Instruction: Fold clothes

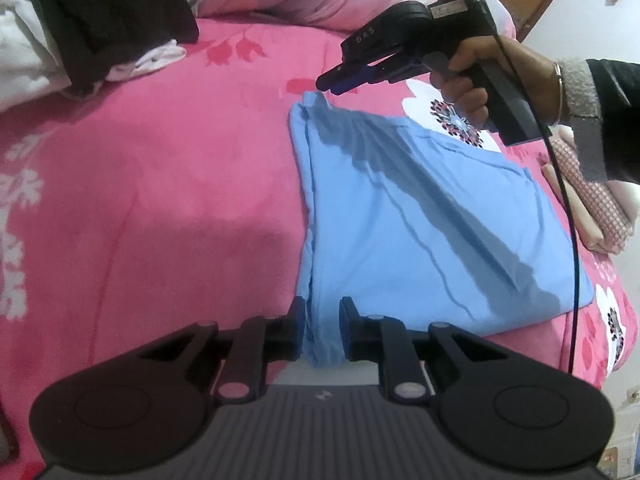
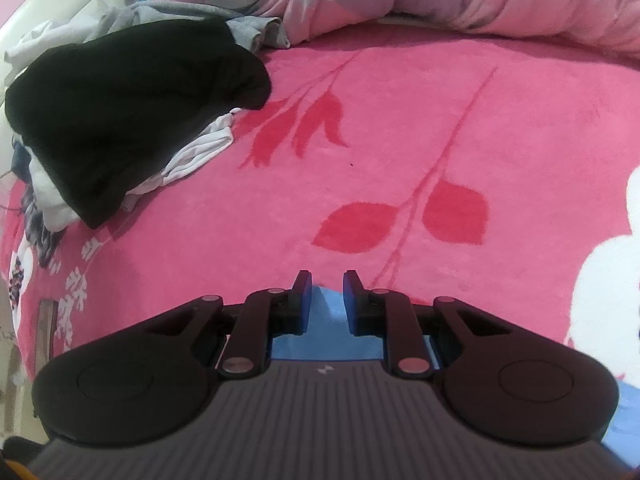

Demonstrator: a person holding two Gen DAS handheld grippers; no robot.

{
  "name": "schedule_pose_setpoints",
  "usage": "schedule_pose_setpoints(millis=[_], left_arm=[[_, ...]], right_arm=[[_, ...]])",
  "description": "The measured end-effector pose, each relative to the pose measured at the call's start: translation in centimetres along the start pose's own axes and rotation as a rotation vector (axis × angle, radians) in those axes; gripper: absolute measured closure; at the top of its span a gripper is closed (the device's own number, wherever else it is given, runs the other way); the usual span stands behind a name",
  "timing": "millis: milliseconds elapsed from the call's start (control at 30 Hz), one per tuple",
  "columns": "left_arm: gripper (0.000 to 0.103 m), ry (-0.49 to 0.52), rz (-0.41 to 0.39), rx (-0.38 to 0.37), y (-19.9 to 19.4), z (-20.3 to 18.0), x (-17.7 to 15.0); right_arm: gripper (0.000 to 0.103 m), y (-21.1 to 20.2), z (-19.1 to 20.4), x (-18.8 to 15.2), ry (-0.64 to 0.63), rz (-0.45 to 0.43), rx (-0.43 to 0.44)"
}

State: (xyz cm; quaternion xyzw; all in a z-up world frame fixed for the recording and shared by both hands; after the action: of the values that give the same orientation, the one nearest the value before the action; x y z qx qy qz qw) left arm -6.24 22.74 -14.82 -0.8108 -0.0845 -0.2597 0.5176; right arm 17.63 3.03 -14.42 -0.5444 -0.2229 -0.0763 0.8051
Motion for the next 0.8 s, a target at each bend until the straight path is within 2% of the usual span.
schedule_pose_setpoints(millis=[200, 400, 600, 667, 800], left_arm=[[0.085, 0.031, 0.043, 0.001, 1.2, -0.9, -0.4], [0.085, 0.002, 0.056, 0.018, 1.8, -0.5, -0.7], [0.085, 0.01, 0.059, 0.011, 2.1, -0.5, -0.8], [0.085, 0.011, 0.06, 0.008, 2.1, -0.4, -0.8], [0.085, 0.0, 0.055, 0.0, 2.2, -0.3, -0.6]], right_arm=[[0.085, 0.7, 1.4, 0.4, -0.027, 0.042, -0.026], [0.076, 1.5, 2.6, 0.3, 0.005, 0.099, -0.067], [0.075, 3.1, 2.1, -0.1, 0.054, 0.129, -0.13], [0.077, 3.5, 2.1, -0.2, 0.055, 0.125, -0.139], [0.091, 3.5, 2.3, -0.3, 0.052, 0.106, -0.14]])
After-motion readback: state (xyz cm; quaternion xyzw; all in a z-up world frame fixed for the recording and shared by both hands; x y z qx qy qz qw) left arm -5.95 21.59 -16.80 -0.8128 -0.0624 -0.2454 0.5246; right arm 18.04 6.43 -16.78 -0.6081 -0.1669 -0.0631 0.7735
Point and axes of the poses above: each gripper's, at about its wrist camera, not at the fingertips, and y roughly the way its jaws point, z to its left, x to its top, the point moved 4 cm from there along y, roughly the way its jaws point
